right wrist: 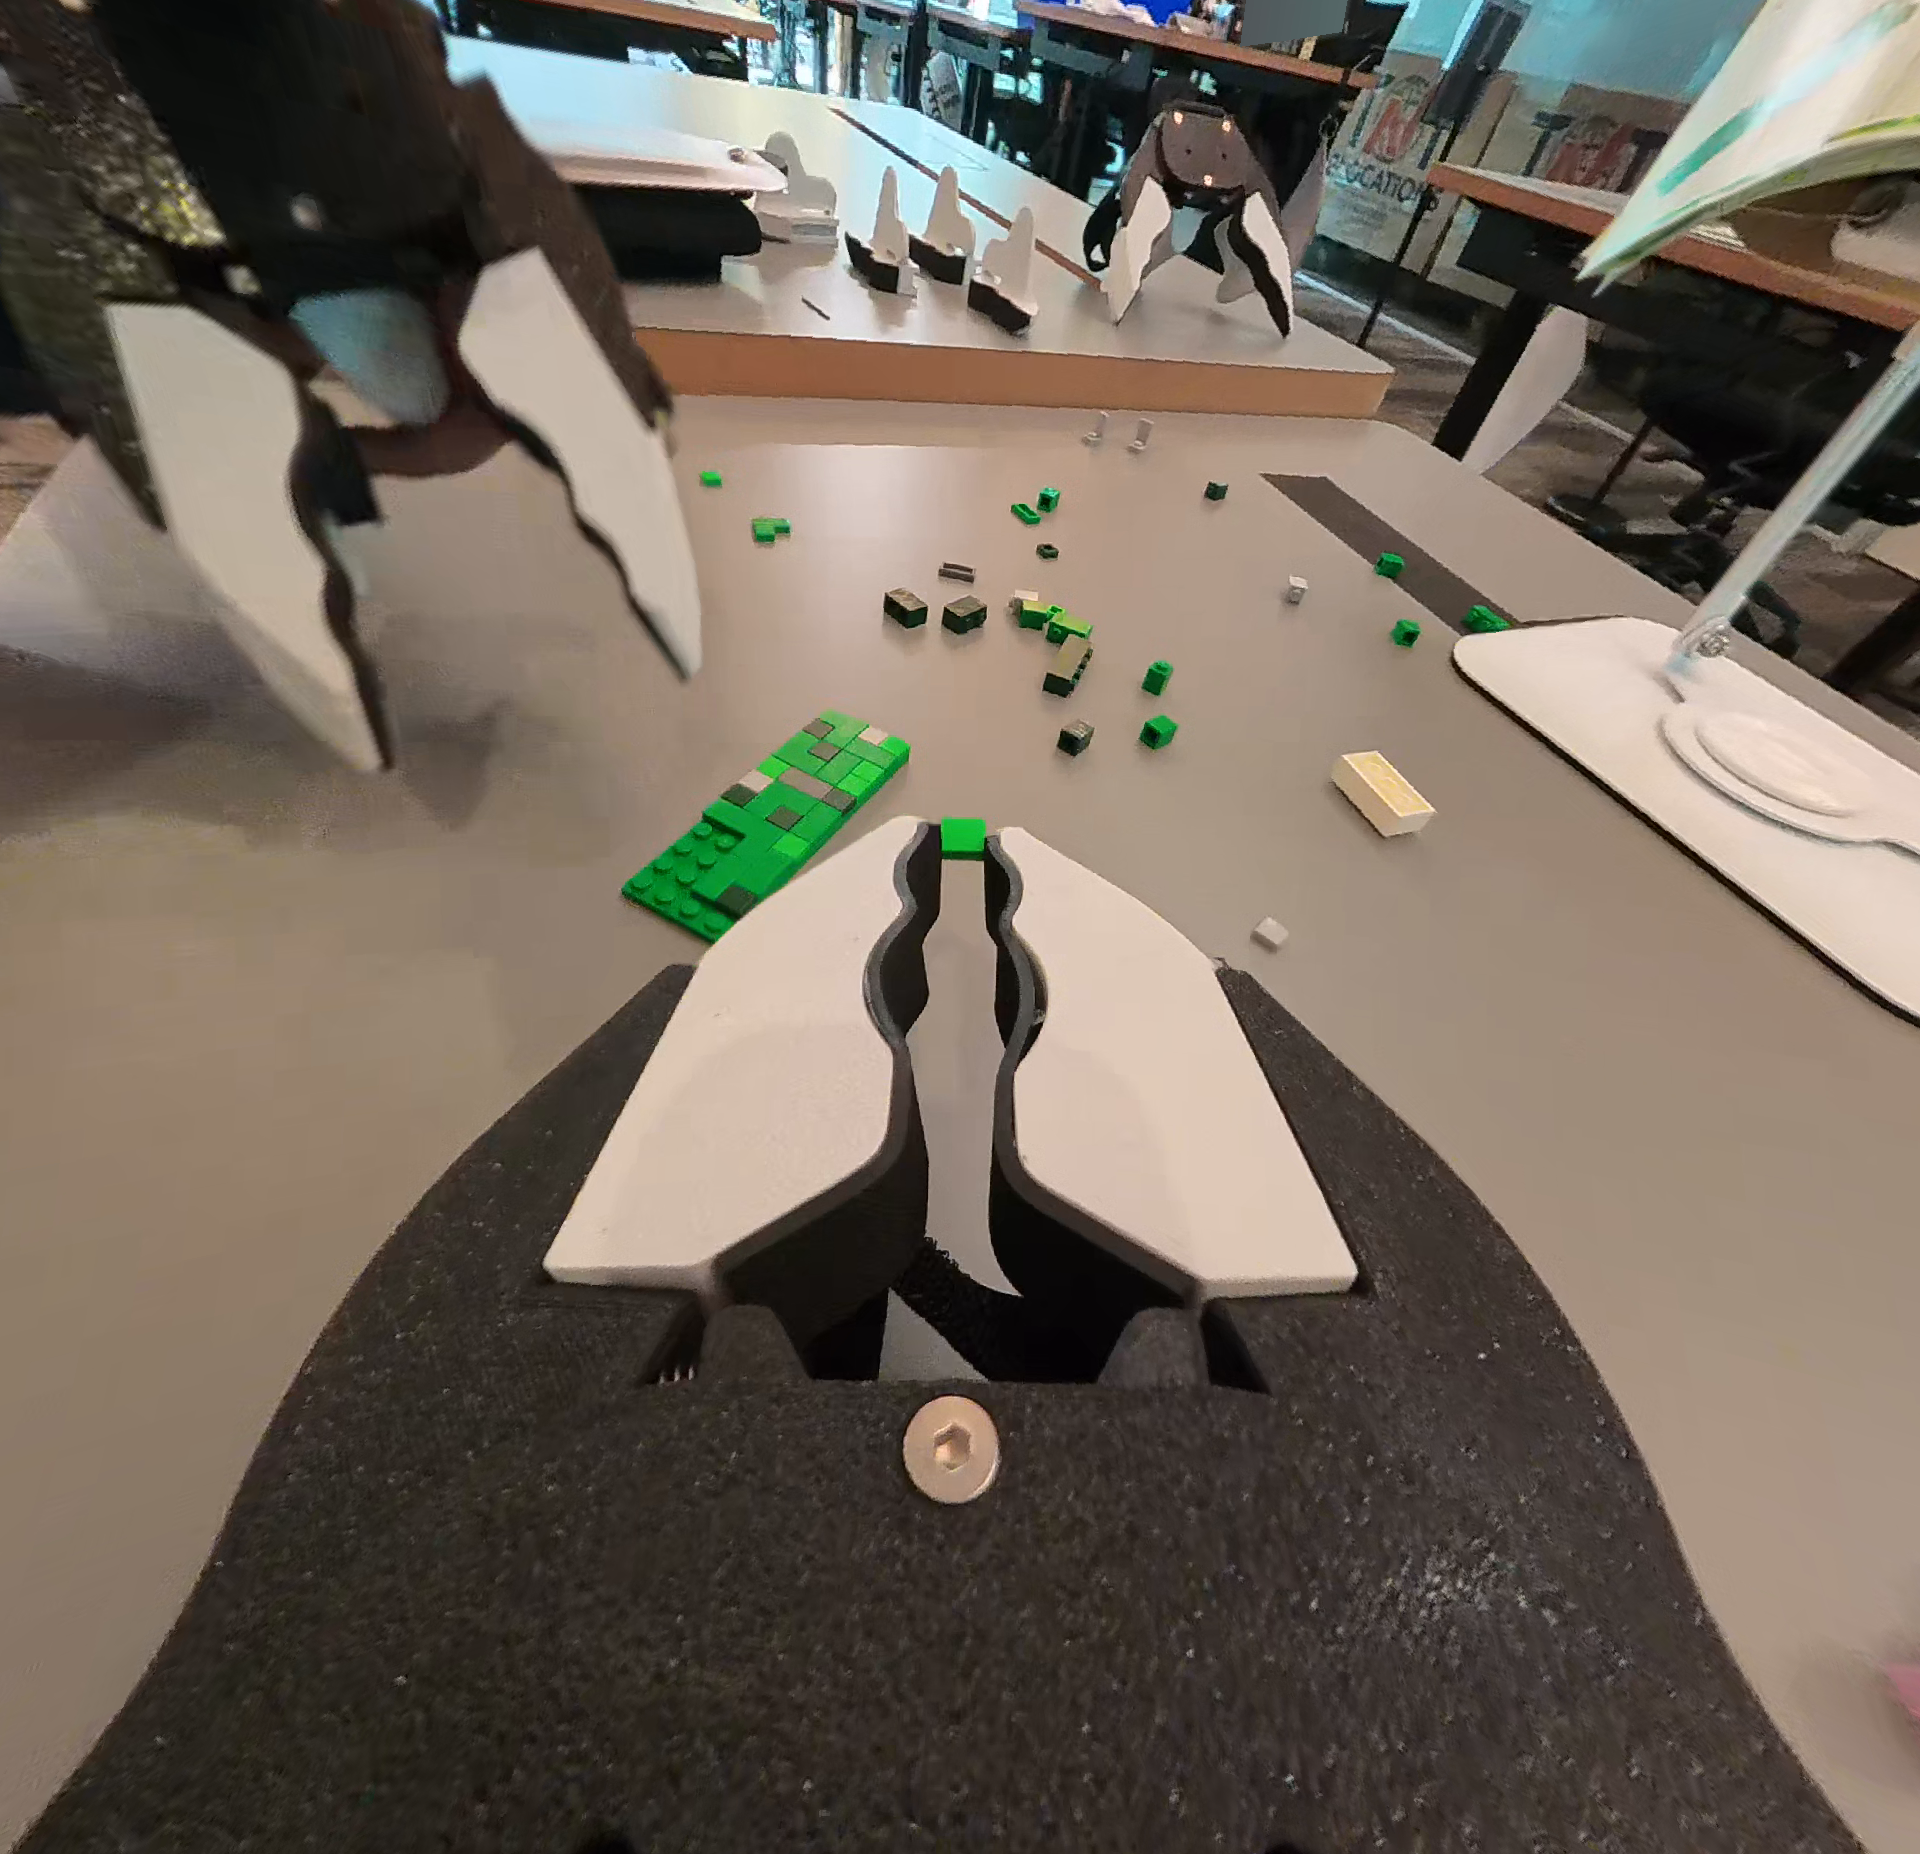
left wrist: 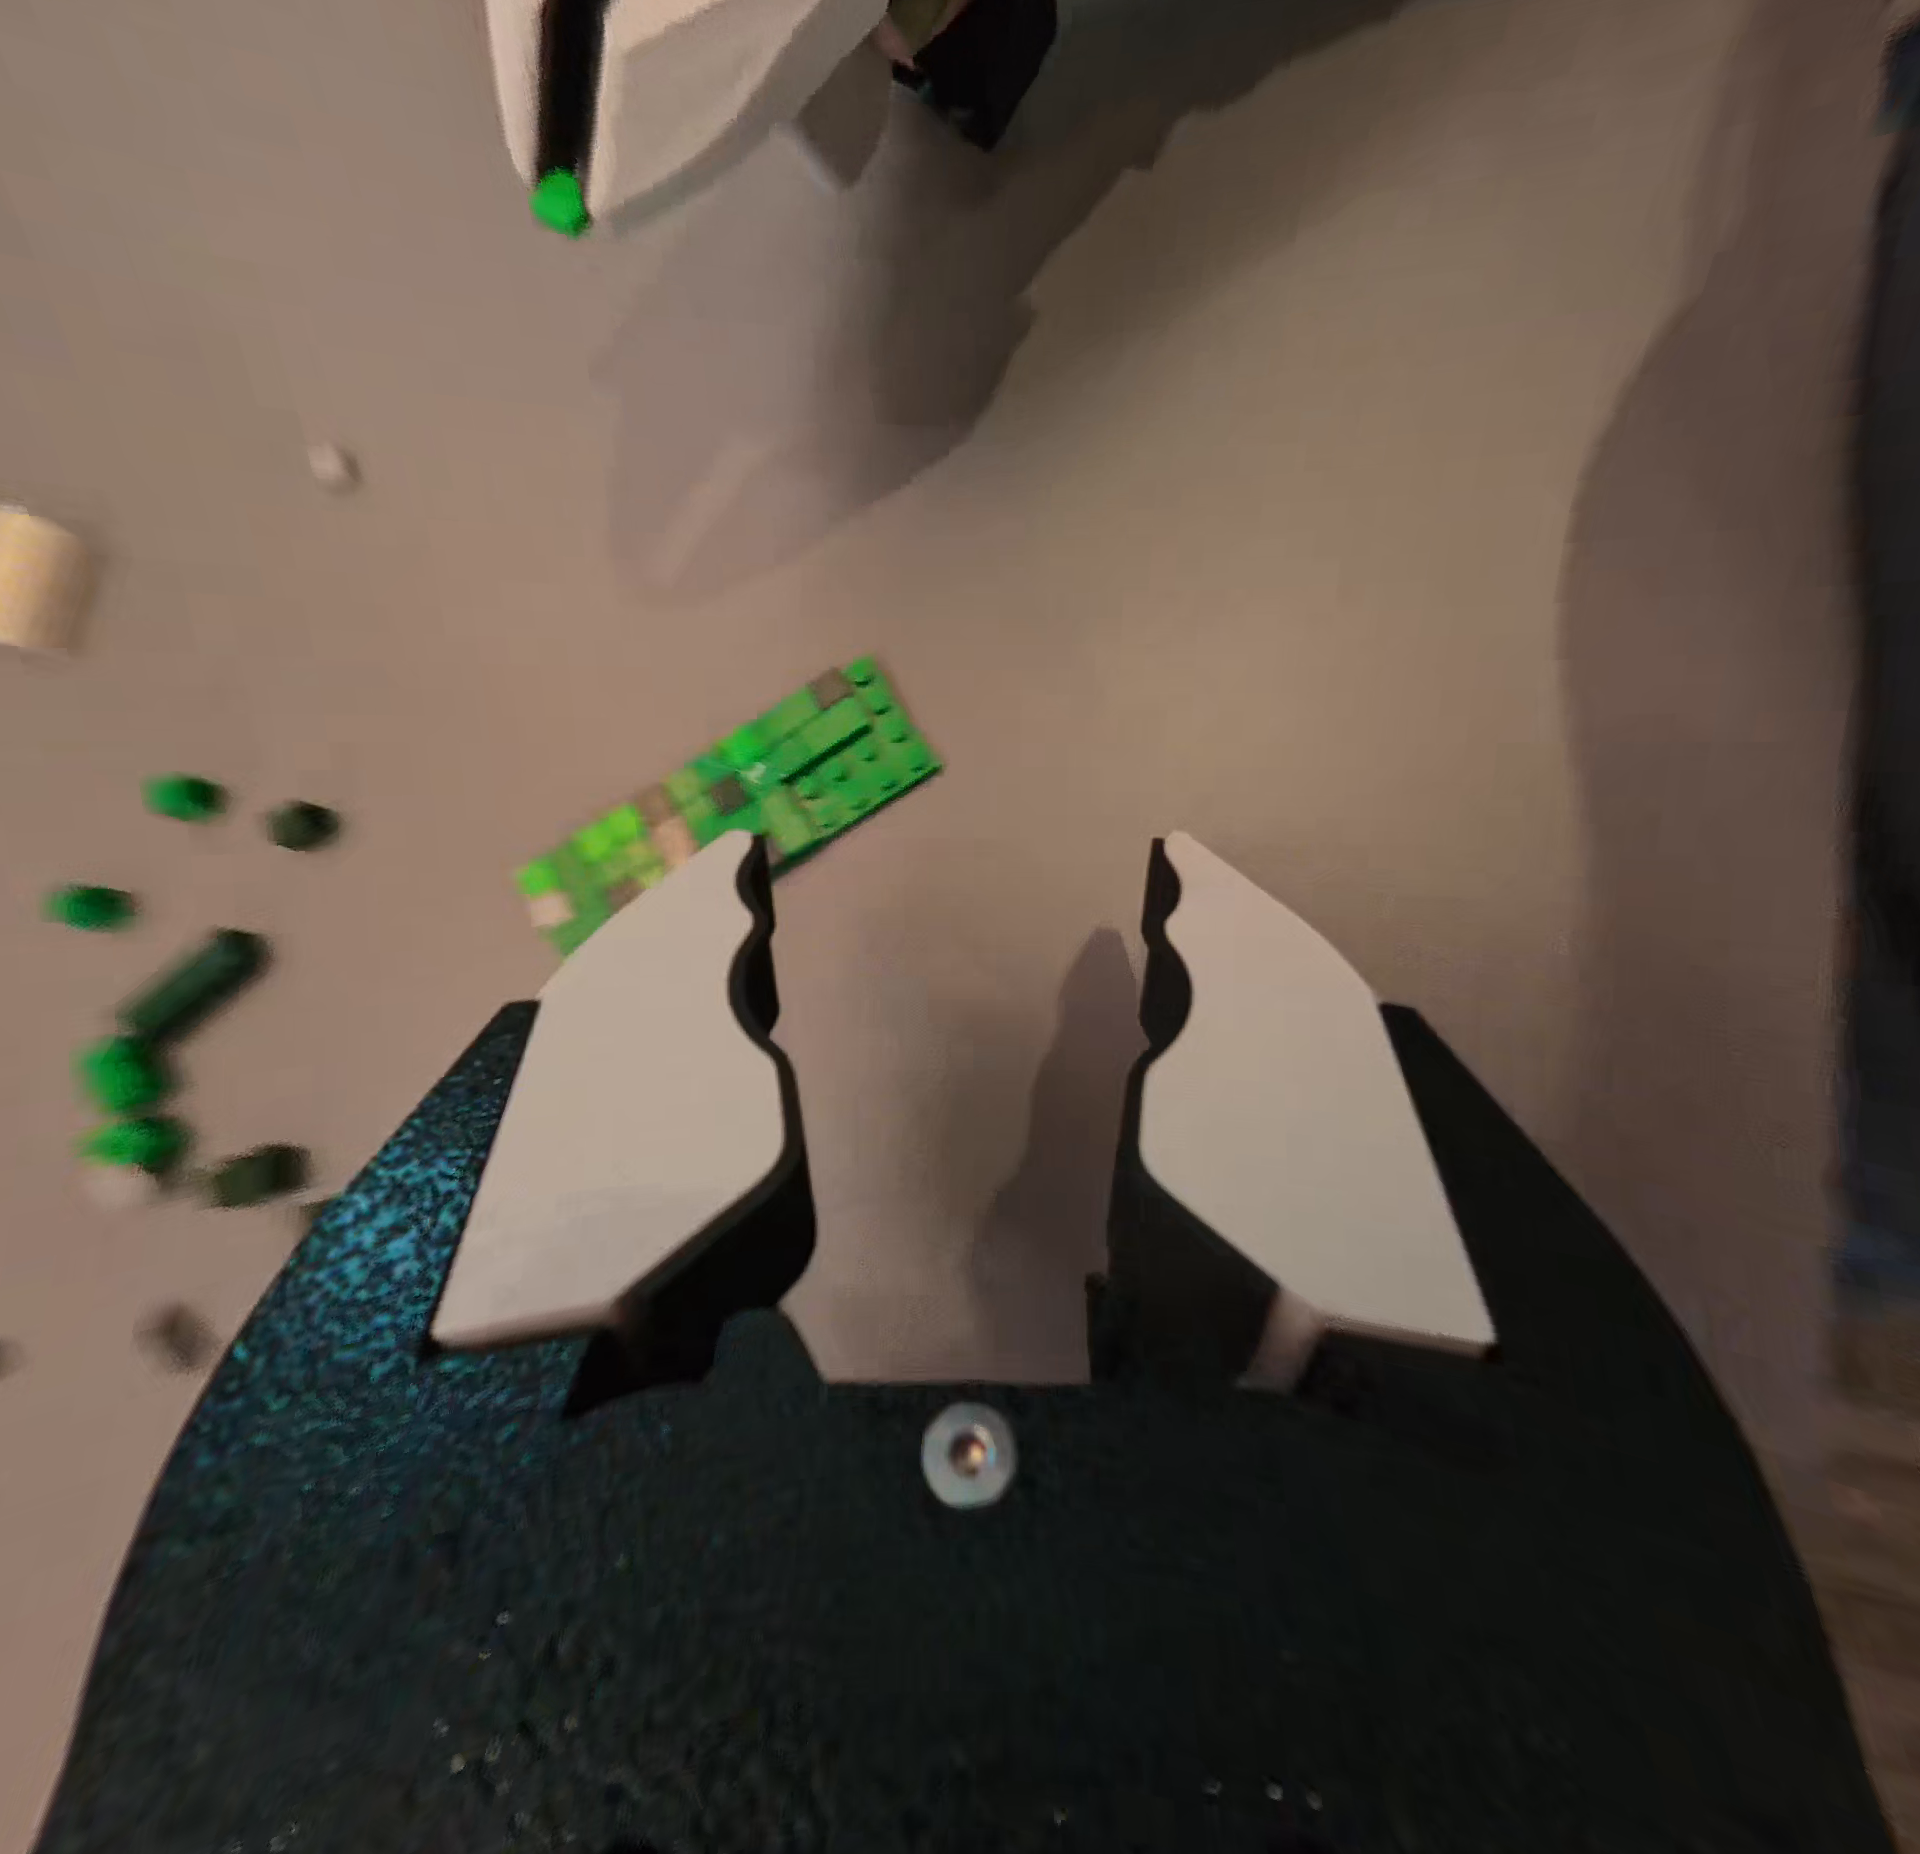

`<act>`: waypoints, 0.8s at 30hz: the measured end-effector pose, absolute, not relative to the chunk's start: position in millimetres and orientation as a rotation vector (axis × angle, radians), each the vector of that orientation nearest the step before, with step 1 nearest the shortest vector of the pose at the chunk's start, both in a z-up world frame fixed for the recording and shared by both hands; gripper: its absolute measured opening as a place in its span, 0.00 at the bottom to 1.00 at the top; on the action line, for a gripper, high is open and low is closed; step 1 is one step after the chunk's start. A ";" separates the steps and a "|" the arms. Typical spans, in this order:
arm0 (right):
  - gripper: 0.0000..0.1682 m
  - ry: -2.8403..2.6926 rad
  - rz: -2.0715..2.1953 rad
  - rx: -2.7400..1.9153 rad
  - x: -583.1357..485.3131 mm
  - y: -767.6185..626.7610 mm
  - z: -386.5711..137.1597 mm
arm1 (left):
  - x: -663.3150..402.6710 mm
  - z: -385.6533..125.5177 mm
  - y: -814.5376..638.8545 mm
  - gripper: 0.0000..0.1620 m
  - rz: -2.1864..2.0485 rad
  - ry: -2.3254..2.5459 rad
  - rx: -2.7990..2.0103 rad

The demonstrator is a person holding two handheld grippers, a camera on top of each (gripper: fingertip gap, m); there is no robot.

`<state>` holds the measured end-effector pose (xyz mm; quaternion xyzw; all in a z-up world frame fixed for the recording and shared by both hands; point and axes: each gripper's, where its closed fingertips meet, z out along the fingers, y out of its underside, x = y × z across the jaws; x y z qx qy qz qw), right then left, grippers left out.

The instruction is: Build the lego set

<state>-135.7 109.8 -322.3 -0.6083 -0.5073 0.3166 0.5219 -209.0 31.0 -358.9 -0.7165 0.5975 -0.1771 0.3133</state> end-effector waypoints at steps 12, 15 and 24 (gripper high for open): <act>0.04 -1.211 0.814 -1.433 -129.9 110.2 -321.0 | -215.6 -387.8 80.8 0.48 -0.320 2.227 -1.592; 0.04 -1.216 0.820 -1.424 -130.4 109.4 -320.3 | -219.9 -394.9 78.7 0.46 -0.447 2.286 -1.675; 0.04 -1.209 0.860 -1.428 -131.6 108.8 -319.0 | -221.3 -395.7 74.3 0.37 -0.414 2.433 -1.624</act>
